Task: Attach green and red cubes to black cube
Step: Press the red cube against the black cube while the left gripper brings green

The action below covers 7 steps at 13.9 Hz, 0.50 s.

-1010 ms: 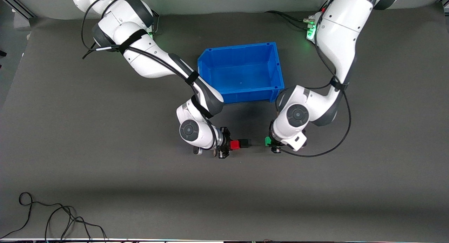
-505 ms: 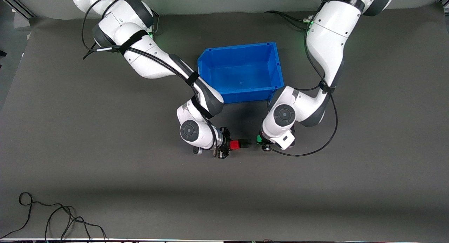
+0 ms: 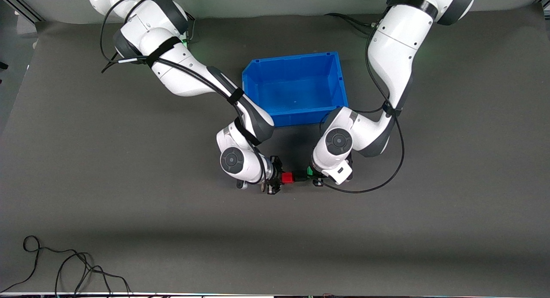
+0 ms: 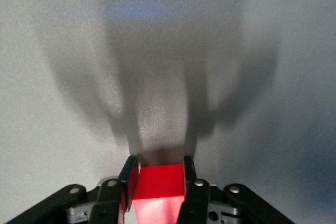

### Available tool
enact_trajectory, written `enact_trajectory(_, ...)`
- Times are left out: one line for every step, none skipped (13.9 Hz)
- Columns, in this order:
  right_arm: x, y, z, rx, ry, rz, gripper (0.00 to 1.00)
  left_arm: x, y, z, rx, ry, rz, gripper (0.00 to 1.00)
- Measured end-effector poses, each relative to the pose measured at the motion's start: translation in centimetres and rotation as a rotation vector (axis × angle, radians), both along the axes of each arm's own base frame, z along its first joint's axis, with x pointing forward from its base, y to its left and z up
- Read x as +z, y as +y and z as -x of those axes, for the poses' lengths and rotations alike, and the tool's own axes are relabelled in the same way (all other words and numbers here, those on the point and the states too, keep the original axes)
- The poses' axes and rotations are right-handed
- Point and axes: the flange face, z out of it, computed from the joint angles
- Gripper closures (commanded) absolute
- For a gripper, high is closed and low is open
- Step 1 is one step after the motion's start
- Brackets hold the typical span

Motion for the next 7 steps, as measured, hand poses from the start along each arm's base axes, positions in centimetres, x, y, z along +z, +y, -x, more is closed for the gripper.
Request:
enact_trajectory(0.0, 0.0, -0.01, 0.0, -0.001, 0.0, 0.87, -0.16, -0.02, -0.08, 0.001, -0.003, 0.002, 1.0)
enact_trajectory(0.01, 0.0, -0.03, -0.001, -0.003, -0.001, 0.87, -0.36, -0.04, -0.16, 0.002, -0.01, 0.006, 1.0)
enact_trajectory(0.01, 0.0, -0.1, -0.004, -0.008, -0.004, 0.87, -0.59, -0.07, -0.2, 0.003, -0.013, 0.008, 1.0)
enact_trajectory(-0.05, -0.01, -0.14, -0.006, -0.012, -0.005, 0.87, -0.62, -0.17, -0.23, 0.002, -0.016, 0.009, 0.93)
enact_trajectory(-0.05, -0.01, -0.14, -0.006, -0.012, -0.006, 0.87, -0.5, -0.41, -0.23, -0.002, -0.019, 0.011, 0.64)
enact_trajectory(-0.05, 0.0, -0.14, -0.007, -0.012, -0.006, 0.87, -0.4, -0.67, -0.19, -0.005, -0.022, 0.013, 0.08)
enact_trajectory(-0.05, 0.0, -0.14, -0.007, -0.012, -0.006, 0.87, -0.35, -0.88, -0.1, -0.008, -0.024, 0.014, 0.0)
